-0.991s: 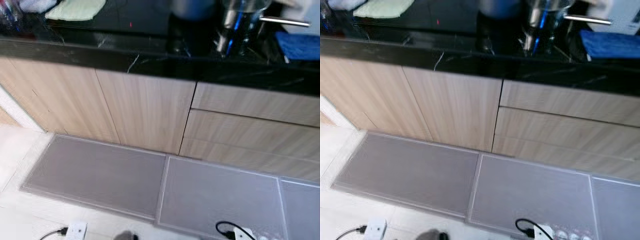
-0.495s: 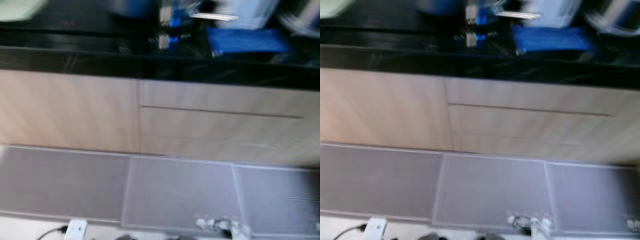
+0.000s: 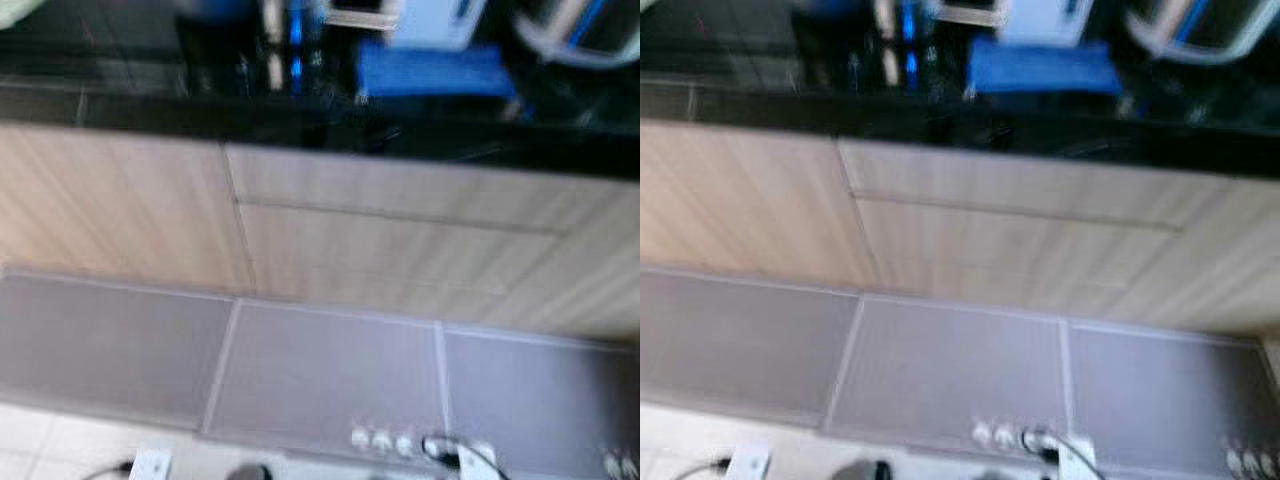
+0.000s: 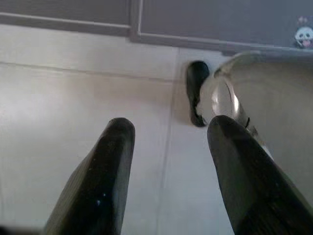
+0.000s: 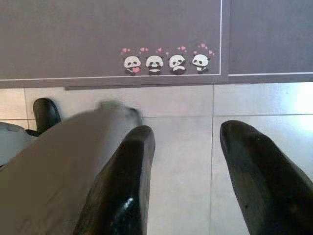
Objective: Kitchen organization
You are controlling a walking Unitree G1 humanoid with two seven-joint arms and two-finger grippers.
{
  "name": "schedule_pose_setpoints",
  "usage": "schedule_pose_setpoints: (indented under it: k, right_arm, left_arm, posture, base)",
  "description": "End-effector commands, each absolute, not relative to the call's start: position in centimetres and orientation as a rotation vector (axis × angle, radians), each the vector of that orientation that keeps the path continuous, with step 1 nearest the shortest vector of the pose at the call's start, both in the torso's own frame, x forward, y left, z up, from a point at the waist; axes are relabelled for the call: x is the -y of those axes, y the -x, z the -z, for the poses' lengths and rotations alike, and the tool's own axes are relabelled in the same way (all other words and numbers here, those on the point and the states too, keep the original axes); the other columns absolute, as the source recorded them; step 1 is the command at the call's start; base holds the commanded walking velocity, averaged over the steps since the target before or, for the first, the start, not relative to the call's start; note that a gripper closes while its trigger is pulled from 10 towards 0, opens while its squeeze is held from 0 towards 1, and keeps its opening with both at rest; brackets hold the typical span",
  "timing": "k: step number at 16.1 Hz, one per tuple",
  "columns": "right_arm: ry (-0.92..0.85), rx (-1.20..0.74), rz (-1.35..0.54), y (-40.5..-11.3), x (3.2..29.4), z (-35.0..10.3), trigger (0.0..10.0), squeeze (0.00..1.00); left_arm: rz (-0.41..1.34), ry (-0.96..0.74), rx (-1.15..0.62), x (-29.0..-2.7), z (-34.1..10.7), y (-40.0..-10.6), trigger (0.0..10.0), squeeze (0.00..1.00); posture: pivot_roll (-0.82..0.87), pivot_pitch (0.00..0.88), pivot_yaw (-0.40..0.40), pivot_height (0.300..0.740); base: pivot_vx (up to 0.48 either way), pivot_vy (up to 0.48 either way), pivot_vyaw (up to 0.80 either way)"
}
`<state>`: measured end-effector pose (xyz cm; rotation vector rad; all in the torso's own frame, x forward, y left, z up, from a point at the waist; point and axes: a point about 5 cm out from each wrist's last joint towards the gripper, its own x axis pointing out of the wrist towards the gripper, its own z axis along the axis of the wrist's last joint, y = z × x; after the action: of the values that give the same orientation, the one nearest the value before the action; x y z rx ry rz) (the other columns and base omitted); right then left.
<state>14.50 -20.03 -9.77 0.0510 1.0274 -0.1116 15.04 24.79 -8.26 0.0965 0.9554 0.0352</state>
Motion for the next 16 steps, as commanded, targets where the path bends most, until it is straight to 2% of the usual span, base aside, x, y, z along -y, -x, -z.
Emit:
schedule_pose_setpoints:
  k: [1,8,16]
  right_arm:
    - [-0.038,-1.045,0.125,-13.74,20.59,9.95,10.0,0.0]
    - [-0.041,-1.036,0.107,-14.19,20.31,9.84,10.0,0.0]
    - [-0.036,-1.052,0.096,-13.78,20.02,10.04,10.0,0.0]
  left_arm:
    - [-0.037,-0.086,-0.98,-24.62,8.6,-14.38,10.0,0.0]
    - [-0.034,-0.078,-0.982,-24.5,8.64,-14.38,10.0,0.0]
    - [-0.029,-0.094,-0.989,-24.72,8.65,-14.18,10.0,0.0]
  posture:
    - [0.06,0.204,-0.018,0.74]
    - [0.06,0.191,-0.02,0.74]
    - [0.09,0.137,-0.011,0.74]
  base:
    - [0.0,-0.386,0.0]
    - [0.0,-0.384,0.0]
    - [0.0,-0.384,0.0]
